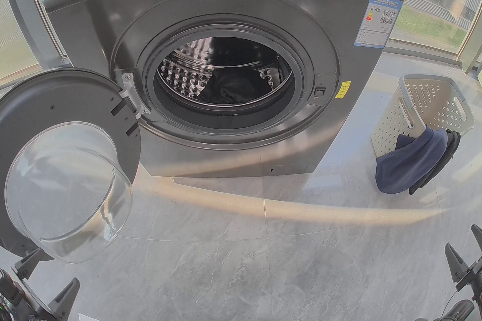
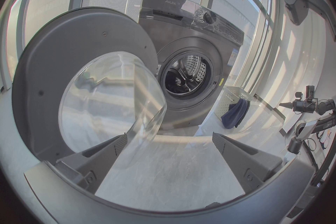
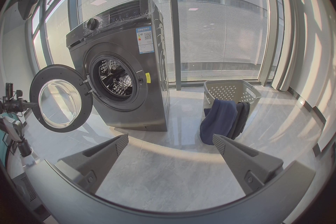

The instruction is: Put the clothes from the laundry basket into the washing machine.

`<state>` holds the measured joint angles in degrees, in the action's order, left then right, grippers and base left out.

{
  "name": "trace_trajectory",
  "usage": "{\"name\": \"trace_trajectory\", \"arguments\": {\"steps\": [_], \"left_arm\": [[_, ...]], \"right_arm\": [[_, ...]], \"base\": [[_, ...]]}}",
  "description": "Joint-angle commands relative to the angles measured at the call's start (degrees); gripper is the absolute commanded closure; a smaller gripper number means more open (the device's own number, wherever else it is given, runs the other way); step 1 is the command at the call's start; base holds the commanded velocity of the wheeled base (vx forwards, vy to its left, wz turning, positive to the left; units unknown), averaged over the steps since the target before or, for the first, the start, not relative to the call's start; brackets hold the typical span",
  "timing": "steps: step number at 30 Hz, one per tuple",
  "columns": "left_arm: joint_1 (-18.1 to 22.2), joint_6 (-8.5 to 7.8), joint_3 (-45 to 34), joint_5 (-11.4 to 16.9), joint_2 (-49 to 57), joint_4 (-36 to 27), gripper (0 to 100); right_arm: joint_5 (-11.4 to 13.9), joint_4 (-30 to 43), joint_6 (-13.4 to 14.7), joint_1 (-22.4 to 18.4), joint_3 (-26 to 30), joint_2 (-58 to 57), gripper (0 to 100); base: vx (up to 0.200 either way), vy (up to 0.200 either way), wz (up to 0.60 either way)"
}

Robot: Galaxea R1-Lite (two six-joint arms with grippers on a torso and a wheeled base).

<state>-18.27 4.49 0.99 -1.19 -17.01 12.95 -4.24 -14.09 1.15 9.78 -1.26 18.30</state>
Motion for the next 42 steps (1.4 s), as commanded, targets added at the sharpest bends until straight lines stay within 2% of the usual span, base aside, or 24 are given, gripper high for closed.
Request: {"name": "trace_trajectory", "arguments": {"steps": [1, 4, 7, 8, 10, 11, 12, 15, 16, 18, 20, 22, 23, 24, 26, 28, 29, 33, 34, 35, 37, 38, 40, 42], "left_arm": [[5.35, -0.09, -0.99, 0.93, 12.00, -6.88, 0], [5.88, 1.84, -0.99, 0.32, 11.82, -7.41, 0], [7.38, 1.93, -0.99, 0.49, 11.82, -7.41, 0], [10.10, 1.31, -0.99, 0.84, 11.82, -7.41, 0], [13.44, -1.76, -0.99, 1.02, 11.91, -8.29, 0], [13.44, -1.76, -0.99, 1.02, 11.91, -8.29, 0], [16.52, -3.52, -0.99, 2.43, 13.05, -8.64, 0], [18.45, -3.43, -0.99, 6.91, 17.01, -8.99, 0], [18.45, -4.22, -0.90, 6.73, 17.01, -9.52, 0], [17.75, -3.17, -0.72, 5.59, 16.04, -10.40, 0], [17.75, -3.08, -0.90, 6.56, 16.13, -9.96, 0], [18.10, -3.17, -0.99, 7.87, 16.65, -9.78, 0], [18.10, -3.17, -0.99, 7.96, 16.65, -9.78, 0], [18.10, -2.90, -0.99, 7.52, 16.65, -9.78, 0], [18.10, -3.26, -0.72, 4.45, 16.65, -10.31, 0], [18.27, -4.57, -0.99, 0.14, 16.74, -12.68, 0], [18.19, -4.84, -0.81, -0.48, 16.74, -13.74, 0], [18.01, -4.75, -0.72, 1.28, 16.74, -13.74, 0], [17.92, -4.84, -0.72, 2.07, 16.74, -13.56, 0], [17.92, -4.84, -0.72, 2.07, 16.74, -13.56, 0], [18.01, -4.66, -0.72, 1.99, 16.74, -13.47, 0], [18.01, -4.66, -0.72, 1.99, 16.74, -13.47, 0], [18.01, -4.49, -0.81, 1.90, 16.74, -13.47, 0], [18.01, -4.22, -0.81, 1.90, 16.74, -13.47, 0]], "right_arm": [[0.20, 3.11, 0.17, -3.45, 1.17, -6.87, 0], [0.20, 8.29, 0.61, -5.21, 1.17, -12.06, 0], [1.08, 11.90, 1.23, -7.58, 0.82, -16.10, 0], [1.87, 11.54, 1.32, -9.34, 0.82, -17.51, 0], [1.61, 11.54, 1.14, -9.78, 0.90, -18.30, 0], [1.61, 11.54, 1.14, -9.78, 0.90, -18.30, 0], [1.43, 11.46, 0.70, -9.78, 0.90, -18.30, 0], [1.08, 11.02, 0.00, -9.69, 1.08, -18.30, 0], [0.81, 10.84, -0.27, -9.69, 1.08, -18.30, 0], [0.81, 10.75, -1.67, -9.78, 1.08, -18.30, 0], [3.45, 10.84, -2.73, -9.69, 1.08, -18.30, 0], [11.36, 10.84, -3.52, -9.69, 1.08, -18.30, 0], [13.38, 11.02, -3.87, -9.69, 1.08, -18.30, 0], [12.42, 11.02, -3.52, -9.69, 0.99, -18.30, 0], [6.00, 10.84, -3.78, -9.69, 1.08, -18.30, 0], [0.46, 10.75, -3.78, -9.78, 1.08, -18.30, 0], [0.20, 10.75, -3.34, -9.78, 1.08, -18.30, 0], [-1.12, 10.58, -1.59, -9.78, 1.08, -18.30, 0], [-4.99, 11.19, -0.88, -9.60, 1.17, -18.30, 0], [-5.69, 11.46, -0.88, -9.60, 0.99, -18.30, 0], [-5.07, 11.54, -1.06, -9.69, 1.08, -18.30, 0], [-3.32, 11.63, -0.35, -9.78, 1.08, -18.30, 0], [3.80, 14.18, -0.53, -9.60, 1.17, -18.30, 0], [0.99, 14.36, 0.35, -9.60, 1.17, -18.30, 0]], "base": [[0.000, 0.000, 0.00], [0.000, -0.200, 0.00], [0.000, -0.200, 0.00], [0.000, -0.200, 0.00], [0.000, -0.200, 0.00], [0.000, -0.200, 0.00], [0.000, -0.200, 0.00], [0.000, -0.200, 0.00], [0.000, -0.200, 0.00], [0.000, -0.200, 0.00], [0.000, -0.200, 0.00], [0.000, -0.200, 0.00], [0.000, -0.200, 0.00], [0.000, -0.200, 0.00], [0.000, -0.200, 0.00], [0.000, -0.200, 0.00], [0.000, -0.200, 0.00], [0.000, -0.200, 0.00], [0.000, -0.200, 0.00], [0.000, -0.200, 0.00], [0.000, -0.200, 0.00], [0.000, -0.200, 0.00], [0.000, -0.200, 0.00], [0.000, -0.200, 0.00]]}}
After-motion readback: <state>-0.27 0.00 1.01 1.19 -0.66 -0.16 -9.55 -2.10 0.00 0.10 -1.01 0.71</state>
